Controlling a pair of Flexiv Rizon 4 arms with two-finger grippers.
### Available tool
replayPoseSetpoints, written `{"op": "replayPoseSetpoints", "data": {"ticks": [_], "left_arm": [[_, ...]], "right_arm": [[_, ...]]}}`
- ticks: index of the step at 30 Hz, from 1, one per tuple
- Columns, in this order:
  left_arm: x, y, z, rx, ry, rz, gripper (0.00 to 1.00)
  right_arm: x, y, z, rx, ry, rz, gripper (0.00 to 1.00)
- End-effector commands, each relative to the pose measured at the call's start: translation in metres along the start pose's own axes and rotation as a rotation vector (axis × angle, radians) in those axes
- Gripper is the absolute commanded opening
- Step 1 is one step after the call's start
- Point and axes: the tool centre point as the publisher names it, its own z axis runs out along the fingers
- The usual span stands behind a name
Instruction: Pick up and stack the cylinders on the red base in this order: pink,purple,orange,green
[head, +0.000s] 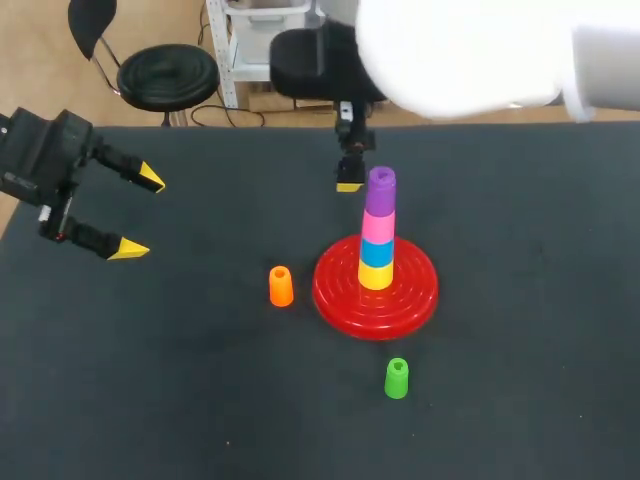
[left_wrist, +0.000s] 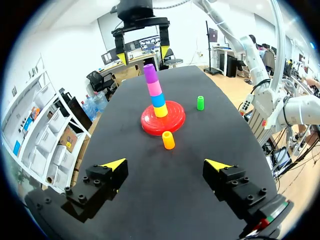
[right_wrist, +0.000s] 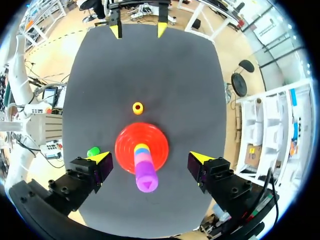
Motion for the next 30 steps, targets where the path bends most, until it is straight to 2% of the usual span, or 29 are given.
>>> {"op": "replayPoseSetpoints", "data": {"ticks": [1,5,14,30], "left_arm": [[0.001,-0.001,0.0,-0.003,-0.004,0.004,1.0],[0.001,-0.001,0.0,-0.003,-0.004,0.004,1.0],[0.001,-0.001,0.0,-0.003,-0.004,0.004,1.0],[0.001,-0.001,0.0,-0.003,-0.004,0.004,1.0]], "right_arm": [[-0.018,-0.001,0.008,-0.01,0.02,-0.029,1.0],[-0.028,0.002,0.018,-0.026,0.025,-0.057,1.0],[-0.038,0.012,0.044,-0.061,0.046,-0.086,1.0],[-0.05,0.027,0.068,-0.087,-0.014,-0.091,1.0]]}}
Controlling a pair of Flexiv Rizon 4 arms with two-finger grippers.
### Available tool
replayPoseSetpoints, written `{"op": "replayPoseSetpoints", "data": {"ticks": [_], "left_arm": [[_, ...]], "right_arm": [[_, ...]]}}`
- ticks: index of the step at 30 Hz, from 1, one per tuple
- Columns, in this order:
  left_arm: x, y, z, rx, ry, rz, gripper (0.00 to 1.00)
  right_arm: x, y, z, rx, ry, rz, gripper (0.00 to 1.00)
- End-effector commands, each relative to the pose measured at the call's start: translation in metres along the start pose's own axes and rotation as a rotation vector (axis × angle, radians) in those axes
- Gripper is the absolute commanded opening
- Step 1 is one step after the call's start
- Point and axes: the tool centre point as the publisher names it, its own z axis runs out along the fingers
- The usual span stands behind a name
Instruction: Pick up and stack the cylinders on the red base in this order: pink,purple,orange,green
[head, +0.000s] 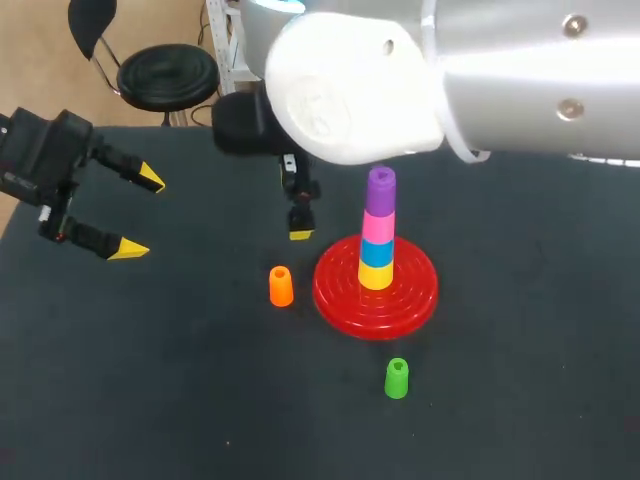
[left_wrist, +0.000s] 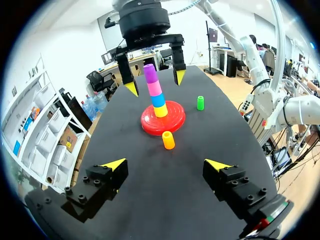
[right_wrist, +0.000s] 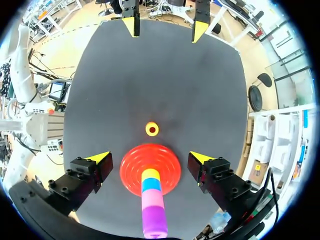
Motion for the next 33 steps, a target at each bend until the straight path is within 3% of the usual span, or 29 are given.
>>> {"op": "replayPoseSetpoints", "data": {"ticks": [1,17,33], "left_arm": [[0.001,-0.001,0.0,-0.003,-0.004,0.004,1.0],[0.001,-0.001,0.0,-0.003,-0.004,0.004,1.0],[0.001,-0.001,0.0,-0.003,-0.004,0.004,1.0]], "right_arm": [[0.001,0.002,0.01,0.017,-0.016,0.007,1.0],[-0.014,0.017,0.065,0.043,0.011,-0.013,1.0],[-0.018,0.017,0.091,0.007,-0.003,-0.018,1.0]]}}
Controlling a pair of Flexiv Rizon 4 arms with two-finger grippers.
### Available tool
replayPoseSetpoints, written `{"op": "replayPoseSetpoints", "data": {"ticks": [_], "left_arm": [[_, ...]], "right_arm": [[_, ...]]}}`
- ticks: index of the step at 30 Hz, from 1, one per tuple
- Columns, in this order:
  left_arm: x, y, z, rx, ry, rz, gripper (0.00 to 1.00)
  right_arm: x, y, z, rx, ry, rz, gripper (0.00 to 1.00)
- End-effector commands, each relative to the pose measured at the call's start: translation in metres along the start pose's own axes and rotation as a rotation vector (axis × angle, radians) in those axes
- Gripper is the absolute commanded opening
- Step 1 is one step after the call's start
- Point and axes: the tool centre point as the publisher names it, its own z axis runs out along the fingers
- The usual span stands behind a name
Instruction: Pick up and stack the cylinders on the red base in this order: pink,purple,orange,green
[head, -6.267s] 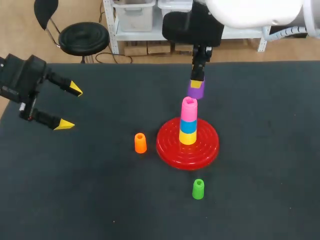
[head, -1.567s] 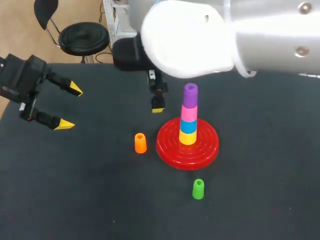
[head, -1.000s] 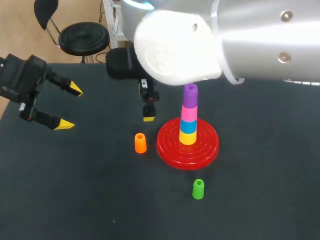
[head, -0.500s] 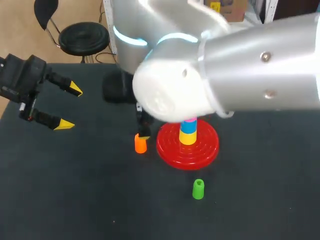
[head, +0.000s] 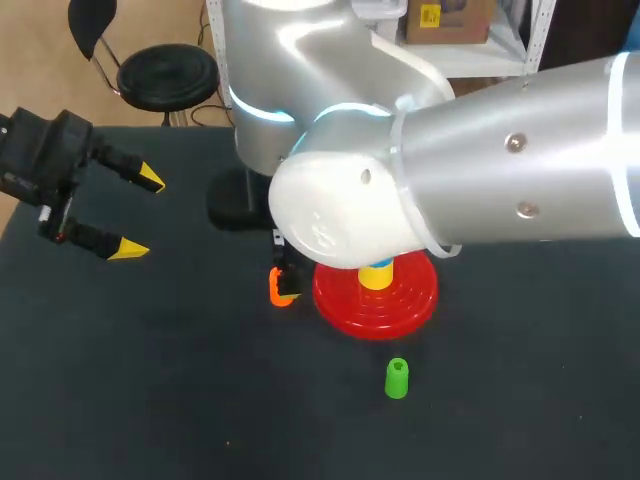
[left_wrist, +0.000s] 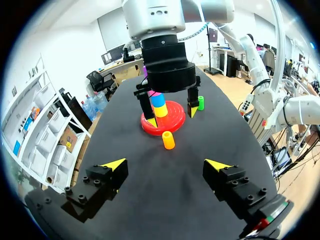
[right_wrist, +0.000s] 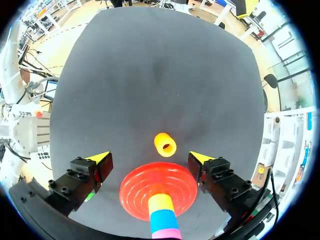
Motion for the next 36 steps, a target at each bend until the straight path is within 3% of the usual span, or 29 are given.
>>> {"op": "replayPoseSetpoints", "data": {"ticks": [1,15,36], "left_arm": [[0.001,-0.001,0.0,-0.003,-0.004,0.004,1.0],[0.001,-0.001,0.0,-0.003,-0.004,0.004,1.0],[0.001,-0.001,0.0,-0.003,-0.004,0.004,1.0]], "right_arm": [[-0.005,-0.003,0.008,0.009,-0.003,-0.009,1.0],[-0.008,-0.004,0.037,0.009,0.016,-0.034,1.0],[0.0,-0.015,0.051,0.0,0.019,-0.031,1.0]]}}
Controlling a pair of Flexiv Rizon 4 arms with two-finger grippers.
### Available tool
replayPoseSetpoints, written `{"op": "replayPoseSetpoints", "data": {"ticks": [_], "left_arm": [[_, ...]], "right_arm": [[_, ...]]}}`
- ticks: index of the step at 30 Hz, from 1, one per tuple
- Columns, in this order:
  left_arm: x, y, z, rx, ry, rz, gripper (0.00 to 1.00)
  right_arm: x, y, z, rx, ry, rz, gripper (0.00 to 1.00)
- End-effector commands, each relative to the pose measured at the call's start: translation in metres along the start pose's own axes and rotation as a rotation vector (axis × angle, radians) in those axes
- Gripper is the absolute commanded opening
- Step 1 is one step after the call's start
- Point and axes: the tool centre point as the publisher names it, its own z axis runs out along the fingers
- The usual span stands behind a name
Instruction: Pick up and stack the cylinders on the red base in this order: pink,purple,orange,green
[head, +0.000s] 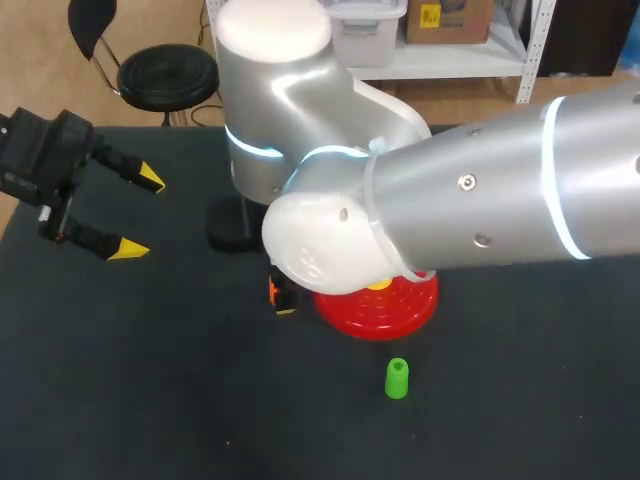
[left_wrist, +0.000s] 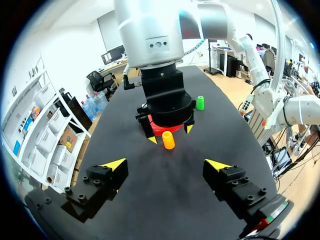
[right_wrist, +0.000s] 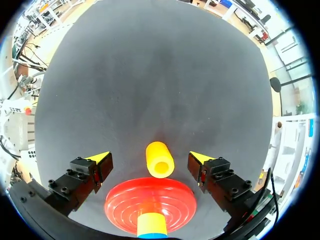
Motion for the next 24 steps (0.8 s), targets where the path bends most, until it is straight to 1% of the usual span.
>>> {"op": "replayPoseSetpoints", "data": {"ticks": [1,5,6,7,8,9,10,11,24], "left_arm": [[0.0014,-0.001,-0.0003,-0.003,-0.004,0.004,1.0],[0.0014,-0.001,-0.0003,-0.003,-0.004,0.004,1.0],[0.0014,-0.001,-0.0003,-0.003,-0.004,0.004,1.0],[0.0014,-0.001,-0.0003,-0.003,-0.004,0.004,1.0],[0.0014,-0.001,-0.0003,-0.003,-0.004,0.004,1.0],[0.0014,-0.001,-0.0003,-0.003,-0.004,0.004,1.0],[0.0014,-0.001,-0.0003,-0.003,-0.004,0.004,1.0],[0.0014,-0.001,-0.0003,-0.003,-0.004,0.004,1.0],[0.0014,-0.001,-0.0003,-0.003,-0.004,0.004,1.0]], "right_arm": [[0.0005,-0.0013,0.0012,-0.001,-0.001,0.0,1.0],[0.0002,-0.0019,0.0018,0.0,-0.001,0.0,1.0],[0.0002,-0.002,0.002,0.0,-0.003,0.001,0.98],[0.0001,-0.0021,0.0022,0.0,-0.004,0.003,0.67],[0.0001,-0.0023,0.0026,-0.001,-0.004,0.003,0.49],[0.0002,-0.0023,0.0031,-0.003,-0.004,0.004,0.4],[0.0002,-0.0023,0.0036,-0.004,-0.003,0.004,0.19],[0.0002,-0.0022,0.0037,-0.004,-0.002,0.004,0.0],[0.0044,-0.0038,0.0008,0.001,-0.002,0.014,0.0]]}}
